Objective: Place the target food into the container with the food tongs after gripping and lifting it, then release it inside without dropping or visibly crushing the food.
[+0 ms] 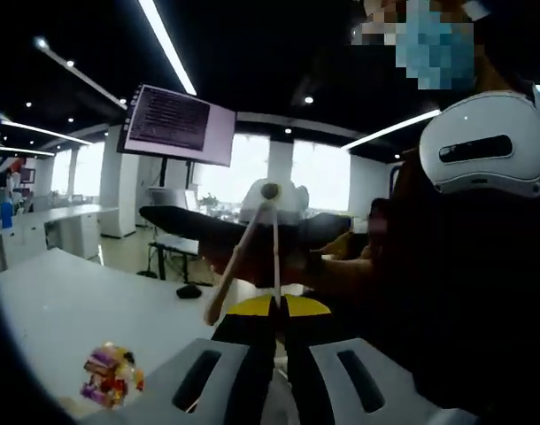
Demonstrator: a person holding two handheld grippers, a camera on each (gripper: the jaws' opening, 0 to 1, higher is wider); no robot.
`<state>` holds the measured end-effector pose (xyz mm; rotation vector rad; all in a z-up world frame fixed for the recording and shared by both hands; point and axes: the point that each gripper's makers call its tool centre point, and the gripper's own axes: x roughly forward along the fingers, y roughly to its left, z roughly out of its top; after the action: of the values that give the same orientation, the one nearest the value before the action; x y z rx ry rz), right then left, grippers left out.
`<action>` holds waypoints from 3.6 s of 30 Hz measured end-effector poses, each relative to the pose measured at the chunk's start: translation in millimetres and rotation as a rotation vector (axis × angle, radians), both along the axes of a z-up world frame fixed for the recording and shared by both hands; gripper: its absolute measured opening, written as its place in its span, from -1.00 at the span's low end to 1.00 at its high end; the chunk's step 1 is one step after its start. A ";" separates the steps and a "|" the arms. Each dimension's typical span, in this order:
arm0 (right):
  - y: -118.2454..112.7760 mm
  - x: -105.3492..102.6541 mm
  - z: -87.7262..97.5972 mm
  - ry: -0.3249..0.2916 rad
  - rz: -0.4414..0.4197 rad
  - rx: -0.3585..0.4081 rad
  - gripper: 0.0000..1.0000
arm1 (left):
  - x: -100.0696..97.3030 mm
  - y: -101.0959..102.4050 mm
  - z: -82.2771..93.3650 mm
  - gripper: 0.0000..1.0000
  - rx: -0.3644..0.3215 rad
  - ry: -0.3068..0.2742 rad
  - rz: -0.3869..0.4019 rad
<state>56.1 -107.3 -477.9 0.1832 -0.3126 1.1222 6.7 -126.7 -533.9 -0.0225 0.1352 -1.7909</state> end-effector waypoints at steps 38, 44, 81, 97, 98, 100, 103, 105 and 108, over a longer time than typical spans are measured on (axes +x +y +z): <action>16.9 -29.9 25.6 -0.184 0.146 0.058 -0.31 | -2.5 8.7 21.4 -1.00 0.004 0.070 -0.103; 15.6 -16.3 4.2 -0.128 0.089 -0.059 -0.18 | 2.0 10.1 23.4 -1.00 0.022 -0.048 -0.062; 19.0 -26.3 24.2 -0.135 0.117 0.051 -0.38 | 2.6 16.0 38.4 -1.00 -0.015 0.048 -0.080; 11.7 -30.1 36.7 -0.145 0.105 0.134 -0.34 | -1.0 11.2 38.4 -1.00 -0.041 0.147 -0.096; 11.5 -30.0 36.9 -0.146 0.102 0.133 -0.34 | -1.0 11.2 38.5 -1.00 -0.044 0.146 -0.095; 11.9 -30.0 37.1 -0.150 0.094 0.124 -0.34 | -0.4 11.4 39.0 -1.00 -0.050 0.160 -0.098; 11.5 -31.1 40.0 -0.160 0.094 0.136 -0.31 | -1.1 9.3 36.3 -1.00 -0.045 0.179 -0.105; 11.9 -33.5 43.6 -0.179 0.093 0.144 -0.36 | -3.2 7.7 33.2 -1.00 -0.037 0.193 -0.117; 11.7 -34.0 44.8 -0.194 0.089 0.141 -0.38 | -2.4 9.1 35.7 -1.00 -0.057 0.200 -0.117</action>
<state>22.1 -95.6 -433.1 0.2148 -0.5617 1.2088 4.3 -117.6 -498.1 -0.2388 0.2325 -1.9072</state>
